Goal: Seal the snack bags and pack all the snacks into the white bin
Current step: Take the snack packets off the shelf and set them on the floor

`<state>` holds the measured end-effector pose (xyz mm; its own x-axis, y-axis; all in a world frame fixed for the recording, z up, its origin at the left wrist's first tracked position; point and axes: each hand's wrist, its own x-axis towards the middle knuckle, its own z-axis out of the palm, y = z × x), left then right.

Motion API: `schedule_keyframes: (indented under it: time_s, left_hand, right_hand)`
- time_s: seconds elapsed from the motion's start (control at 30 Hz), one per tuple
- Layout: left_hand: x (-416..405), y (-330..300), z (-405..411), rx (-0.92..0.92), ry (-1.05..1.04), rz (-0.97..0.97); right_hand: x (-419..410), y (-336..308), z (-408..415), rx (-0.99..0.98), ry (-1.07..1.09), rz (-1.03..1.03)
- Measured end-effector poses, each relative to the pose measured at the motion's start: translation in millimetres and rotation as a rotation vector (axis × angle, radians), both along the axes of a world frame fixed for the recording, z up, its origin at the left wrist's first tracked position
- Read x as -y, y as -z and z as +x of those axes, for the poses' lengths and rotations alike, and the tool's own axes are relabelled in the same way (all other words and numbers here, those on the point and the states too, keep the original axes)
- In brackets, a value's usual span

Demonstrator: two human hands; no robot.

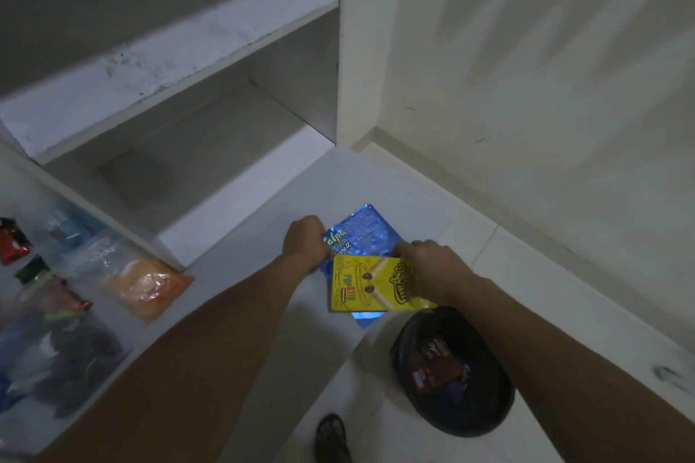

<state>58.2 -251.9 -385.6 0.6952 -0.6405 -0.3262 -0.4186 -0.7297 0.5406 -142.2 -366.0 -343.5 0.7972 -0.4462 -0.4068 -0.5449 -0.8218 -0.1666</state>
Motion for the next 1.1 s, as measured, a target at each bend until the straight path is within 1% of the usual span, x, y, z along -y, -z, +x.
schedule_keyframes:
  time_s: [0.07,0.23,0.37,0.47,0.53,0.73,1.0,1.1]
  left_hand:
    - [1,-4,-5,-0.026,-0.018,0.019]
    - [14,-23,-35,-0.101,-0.057,-0.047]
    - [35,-43,-73,-0.197,0.005,-0.079]
    - [48,-54,-116,-0.257,0.066,-0.073]
    - [54,-54,-148,-0.302,0.1,-0.072]
    - [64,-8,-230,-0.302,0.148,-0.012]
    - [67,115,-295,-0.299,0.163,0.14]
    - [70,149,-310,-0.286,0.189,0.151]
  right_hand:
    - [7,-5,-14,0.016,0.056,0.029]
    - [32,-23,-58,0.052,0.229,0.12]
    - [57,-33,-108,-0.046,0.288,0.09]
    - [68,-32,-151,-0.118,0.357,0.071]
    - [72,-26,-179,-0.132,0.413,0.082]
    - [73,17,-241,-0.094,0.545,0.151]
    - [66,131,-283,-0.067,0.702,0.237]
    - [59,170,-289,-0.047,0.749,0.277]
